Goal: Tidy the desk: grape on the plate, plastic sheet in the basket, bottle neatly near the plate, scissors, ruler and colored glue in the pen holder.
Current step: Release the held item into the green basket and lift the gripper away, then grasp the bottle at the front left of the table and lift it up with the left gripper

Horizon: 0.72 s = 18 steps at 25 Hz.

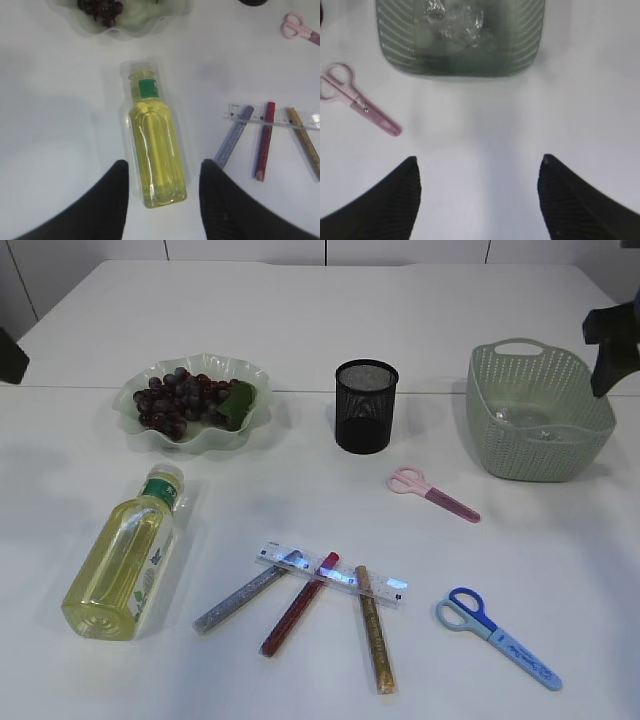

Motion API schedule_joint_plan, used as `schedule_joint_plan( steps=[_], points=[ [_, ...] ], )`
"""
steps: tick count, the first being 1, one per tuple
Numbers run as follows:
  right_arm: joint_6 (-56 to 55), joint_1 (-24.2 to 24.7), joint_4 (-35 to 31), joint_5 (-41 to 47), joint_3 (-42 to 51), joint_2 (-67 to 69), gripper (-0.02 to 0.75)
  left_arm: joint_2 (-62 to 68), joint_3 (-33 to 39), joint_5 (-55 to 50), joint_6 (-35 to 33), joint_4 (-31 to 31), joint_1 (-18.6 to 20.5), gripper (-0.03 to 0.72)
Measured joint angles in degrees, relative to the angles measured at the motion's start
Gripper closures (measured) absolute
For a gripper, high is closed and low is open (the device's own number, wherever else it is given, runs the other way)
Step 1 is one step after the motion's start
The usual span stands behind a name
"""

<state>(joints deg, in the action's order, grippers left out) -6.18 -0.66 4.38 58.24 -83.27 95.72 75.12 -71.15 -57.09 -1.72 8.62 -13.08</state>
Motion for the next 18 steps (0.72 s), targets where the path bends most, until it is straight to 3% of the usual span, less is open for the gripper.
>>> schedule_joint_plan(
  steps=[8,18],
  points=[
    [0.0,0.0,-2.0,2.9,12.4,-10.9,0.173,0.8,0.0,0.9,0.4,0.0,0.0,0.356],
    [1.0,0.0,-2.6,3.3,19.8,-19.8,0.173,18.1,-4.3,-3.1,2.3,3.7,0.0,0.355]
  ],
)
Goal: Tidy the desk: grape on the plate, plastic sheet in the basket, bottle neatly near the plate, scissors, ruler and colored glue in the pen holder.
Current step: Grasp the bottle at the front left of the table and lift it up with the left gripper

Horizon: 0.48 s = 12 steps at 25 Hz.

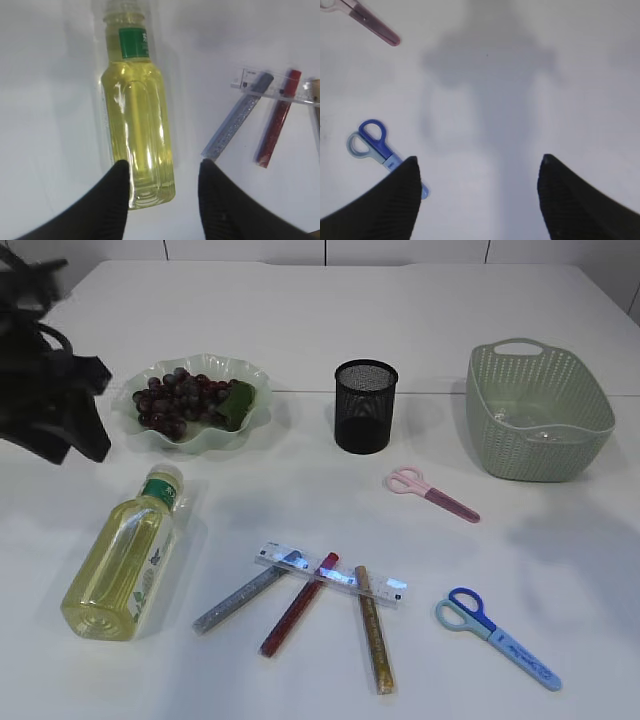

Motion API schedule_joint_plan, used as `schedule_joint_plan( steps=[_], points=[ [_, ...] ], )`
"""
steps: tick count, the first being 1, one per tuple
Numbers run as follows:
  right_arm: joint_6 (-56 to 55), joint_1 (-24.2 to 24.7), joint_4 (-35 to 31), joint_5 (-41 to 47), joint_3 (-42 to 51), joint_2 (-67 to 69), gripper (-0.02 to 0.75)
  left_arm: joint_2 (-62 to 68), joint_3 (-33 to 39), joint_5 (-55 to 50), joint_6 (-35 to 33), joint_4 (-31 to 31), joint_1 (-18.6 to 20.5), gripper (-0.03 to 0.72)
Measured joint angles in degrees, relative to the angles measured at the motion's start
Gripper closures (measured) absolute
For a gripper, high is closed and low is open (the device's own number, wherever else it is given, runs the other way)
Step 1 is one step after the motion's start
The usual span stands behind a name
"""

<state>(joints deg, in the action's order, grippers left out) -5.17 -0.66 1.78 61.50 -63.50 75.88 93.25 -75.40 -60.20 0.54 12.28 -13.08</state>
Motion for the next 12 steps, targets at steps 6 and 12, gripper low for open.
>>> schedule_joint_plan(
  steps=[6,12],
  points=[
    [0.2,0.0,0.0,0.0,0.2,-0.6,0.173,7.2,-0.2,-0.5,2.2,0.5,-0.2,0.26],
    [0.3,0.0,-0.1,-0.1,0.3,-0.6,0.173,9.3,-0.4,-0.4,6.6,-5.3,-4.0,0.08]
  ],
)
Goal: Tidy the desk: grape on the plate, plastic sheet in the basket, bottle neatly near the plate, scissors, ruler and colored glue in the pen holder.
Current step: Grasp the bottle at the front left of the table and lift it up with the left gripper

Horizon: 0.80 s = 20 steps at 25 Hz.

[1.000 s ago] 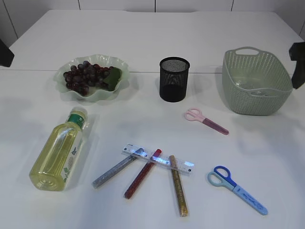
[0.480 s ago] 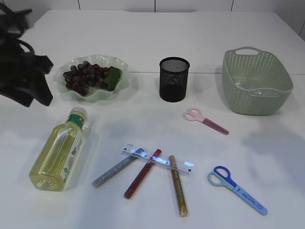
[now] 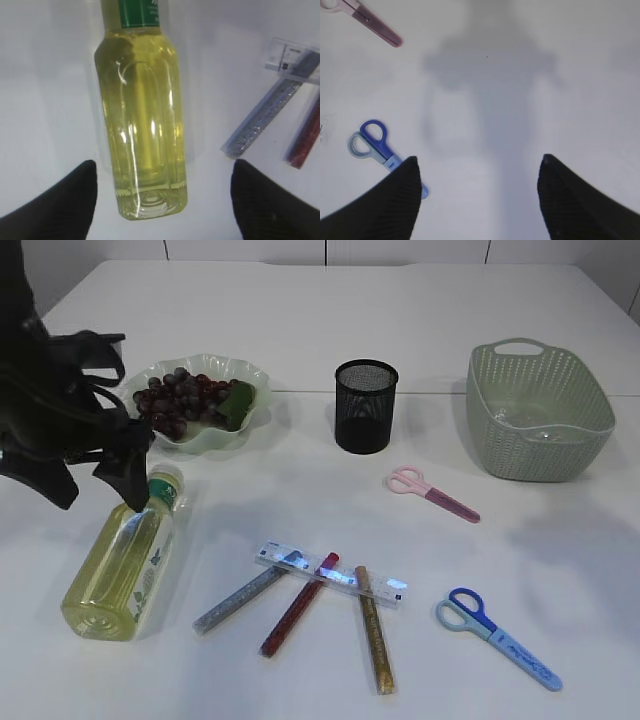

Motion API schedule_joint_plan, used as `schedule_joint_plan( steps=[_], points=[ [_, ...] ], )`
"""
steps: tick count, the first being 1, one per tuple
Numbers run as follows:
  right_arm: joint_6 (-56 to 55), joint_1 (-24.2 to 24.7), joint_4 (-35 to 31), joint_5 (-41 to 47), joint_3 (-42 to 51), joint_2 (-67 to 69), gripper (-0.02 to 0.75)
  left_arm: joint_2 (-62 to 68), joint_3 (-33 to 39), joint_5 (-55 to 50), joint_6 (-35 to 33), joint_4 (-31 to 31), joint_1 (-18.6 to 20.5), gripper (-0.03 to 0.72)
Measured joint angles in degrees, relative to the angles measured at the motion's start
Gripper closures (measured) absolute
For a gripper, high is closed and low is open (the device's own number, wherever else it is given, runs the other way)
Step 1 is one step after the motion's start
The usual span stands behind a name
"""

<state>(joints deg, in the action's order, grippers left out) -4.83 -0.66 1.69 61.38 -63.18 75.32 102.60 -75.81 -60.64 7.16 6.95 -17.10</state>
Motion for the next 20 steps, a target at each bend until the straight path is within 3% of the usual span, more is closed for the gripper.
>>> schedule_joint_plan(
  steps=[4,20],
  points=[
    [0.0,0.0,0.0,-0.2,0.0,0.0,0.173,1.3,-0.1,1.1,5.3,-5.5,-2.7,0.066],
    [0.1,0.0,0.0,-0.4,0.0,0.0,0.173,7.8,-0.2,-0.2,9.6,-5.5,-3.0,0.066]
  ],
)
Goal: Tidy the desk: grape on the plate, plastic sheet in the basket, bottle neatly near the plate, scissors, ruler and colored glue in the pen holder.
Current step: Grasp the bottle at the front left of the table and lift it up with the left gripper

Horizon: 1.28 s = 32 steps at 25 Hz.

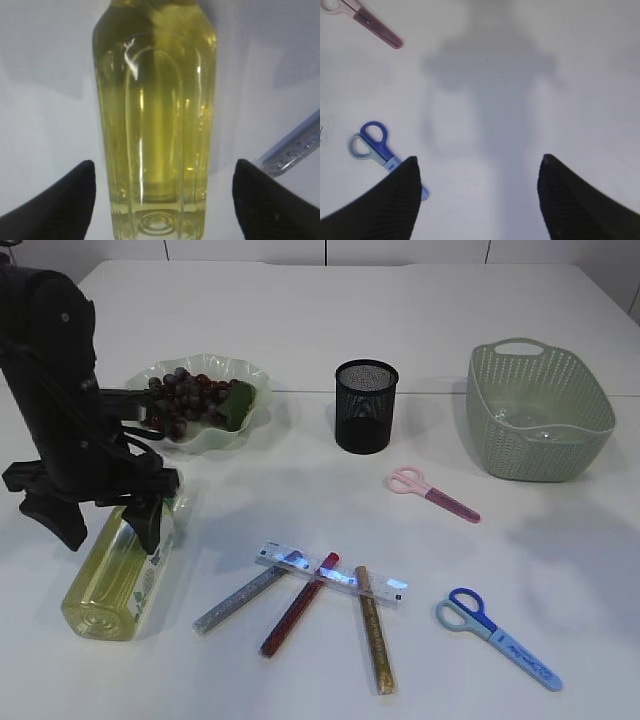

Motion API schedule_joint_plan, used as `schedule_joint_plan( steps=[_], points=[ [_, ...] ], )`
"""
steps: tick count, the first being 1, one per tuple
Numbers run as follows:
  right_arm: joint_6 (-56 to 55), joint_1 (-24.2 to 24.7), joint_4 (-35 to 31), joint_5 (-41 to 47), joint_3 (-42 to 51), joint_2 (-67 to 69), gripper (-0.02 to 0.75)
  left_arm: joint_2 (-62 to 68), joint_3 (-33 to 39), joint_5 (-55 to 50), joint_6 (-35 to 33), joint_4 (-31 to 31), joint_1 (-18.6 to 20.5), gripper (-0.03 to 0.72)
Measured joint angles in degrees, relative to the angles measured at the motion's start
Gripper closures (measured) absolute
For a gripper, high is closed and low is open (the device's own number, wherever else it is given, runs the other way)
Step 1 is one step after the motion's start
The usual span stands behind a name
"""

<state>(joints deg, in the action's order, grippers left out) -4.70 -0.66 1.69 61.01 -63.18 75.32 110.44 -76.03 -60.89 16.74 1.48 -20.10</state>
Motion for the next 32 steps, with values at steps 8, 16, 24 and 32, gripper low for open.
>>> schedule_joint_plan(
  steps=[8,16,24,32],
  points=[
    [0.1,0.0,0.0,-0.1,0.0,0.0,0.173,2.3,0.0,1.7,1.9,-1.5,0.0,0.066],
    [0.1,0.0,0.0,-0.1,0.0,0.0,0.173,4.6,-0.3,3.8,2.3,-1.5,0.0,0.066],
    [0.1,0.0,0.0,-0.2,0.0,0.0,0.173,7.8,-0.3,4.4,2.3,-1.5,0.0,0.068],
    [0.1,0.0,0.0,-0.3,0.0,0.0,0.173,8.7,-0.3,4.9,2.3,-1.5,0.0,0.092]
  ],
)
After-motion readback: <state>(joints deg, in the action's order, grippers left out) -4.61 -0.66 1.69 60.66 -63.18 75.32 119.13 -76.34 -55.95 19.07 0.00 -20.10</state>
